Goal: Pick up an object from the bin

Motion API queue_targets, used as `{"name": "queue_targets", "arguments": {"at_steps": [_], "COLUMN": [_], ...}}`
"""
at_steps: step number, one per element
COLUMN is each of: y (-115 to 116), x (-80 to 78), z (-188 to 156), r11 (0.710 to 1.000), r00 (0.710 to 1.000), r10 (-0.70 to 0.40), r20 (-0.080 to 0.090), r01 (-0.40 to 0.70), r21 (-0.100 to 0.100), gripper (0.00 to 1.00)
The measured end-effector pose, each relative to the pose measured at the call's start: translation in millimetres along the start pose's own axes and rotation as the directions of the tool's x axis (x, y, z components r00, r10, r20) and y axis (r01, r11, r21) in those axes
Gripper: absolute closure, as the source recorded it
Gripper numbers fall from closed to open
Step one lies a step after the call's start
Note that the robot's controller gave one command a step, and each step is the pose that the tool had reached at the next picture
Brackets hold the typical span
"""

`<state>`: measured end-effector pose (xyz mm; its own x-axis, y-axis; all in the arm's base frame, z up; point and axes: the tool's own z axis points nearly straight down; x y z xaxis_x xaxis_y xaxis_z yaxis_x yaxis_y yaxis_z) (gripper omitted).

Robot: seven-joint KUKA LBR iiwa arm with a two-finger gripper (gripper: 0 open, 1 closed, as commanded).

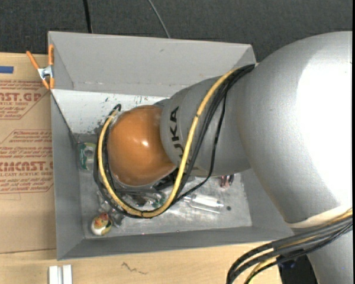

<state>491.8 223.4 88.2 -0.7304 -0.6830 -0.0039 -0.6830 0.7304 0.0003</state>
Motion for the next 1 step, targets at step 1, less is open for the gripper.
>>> {"name": "queue_targets", "arguments": {"at_steps": [1], "y": [0.3], "x": [0.0], "z": [-12.7], "r11": [1.000], "r00": [1.000], "r10": [0.000], "r20": [-0.004], "r01": [0.000], "r21": [-0.001], "gripper": [1.00]}}
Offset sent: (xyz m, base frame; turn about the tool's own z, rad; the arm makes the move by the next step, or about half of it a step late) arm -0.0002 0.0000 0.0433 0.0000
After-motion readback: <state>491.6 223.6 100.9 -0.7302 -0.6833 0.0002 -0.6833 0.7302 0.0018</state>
